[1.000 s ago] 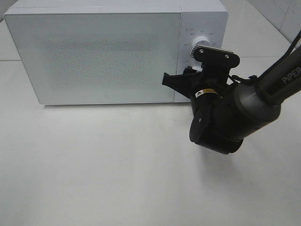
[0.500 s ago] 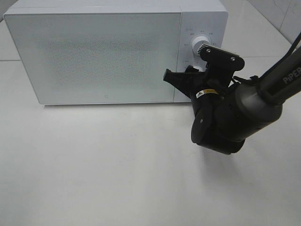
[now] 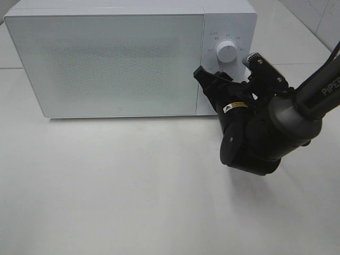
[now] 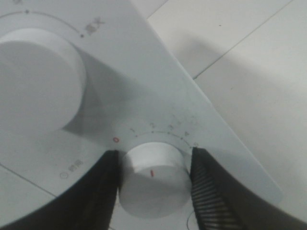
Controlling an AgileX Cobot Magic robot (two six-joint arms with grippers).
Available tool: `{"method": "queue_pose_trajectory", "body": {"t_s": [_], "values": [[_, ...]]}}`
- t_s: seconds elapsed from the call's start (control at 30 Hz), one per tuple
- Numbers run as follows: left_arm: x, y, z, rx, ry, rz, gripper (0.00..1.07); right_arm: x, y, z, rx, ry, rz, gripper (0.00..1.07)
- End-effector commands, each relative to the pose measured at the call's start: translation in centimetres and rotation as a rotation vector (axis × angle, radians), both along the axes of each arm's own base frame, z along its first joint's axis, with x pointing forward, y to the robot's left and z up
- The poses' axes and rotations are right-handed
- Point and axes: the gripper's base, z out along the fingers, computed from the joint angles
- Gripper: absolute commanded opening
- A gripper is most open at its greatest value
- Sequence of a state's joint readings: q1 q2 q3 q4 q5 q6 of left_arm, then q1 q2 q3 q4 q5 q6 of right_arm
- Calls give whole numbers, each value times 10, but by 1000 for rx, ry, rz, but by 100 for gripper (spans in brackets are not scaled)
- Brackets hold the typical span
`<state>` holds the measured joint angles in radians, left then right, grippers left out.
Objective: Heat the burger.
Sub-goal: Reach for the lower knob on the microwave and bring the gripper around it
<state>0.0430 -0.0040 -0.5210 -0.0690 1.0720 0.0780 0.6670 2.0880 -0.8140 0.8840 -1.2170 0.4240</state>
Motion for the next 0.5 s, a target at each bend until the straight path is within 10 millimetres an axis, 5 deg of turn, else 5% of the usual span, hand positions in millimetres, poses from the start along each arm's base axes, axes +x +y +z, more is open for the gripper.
{"method": "queue_pose_trajectory", "body": {"t_s": [0.03, 0.5], "values": [[-3, 0, -1, -6, -17, -1, 100, 5, 22, 17, 46, -129, 180, 11], [-3, 0, -1, -6, -17, -1, 100, 4, 29, 21, 337, -179, 247, 12]]}}
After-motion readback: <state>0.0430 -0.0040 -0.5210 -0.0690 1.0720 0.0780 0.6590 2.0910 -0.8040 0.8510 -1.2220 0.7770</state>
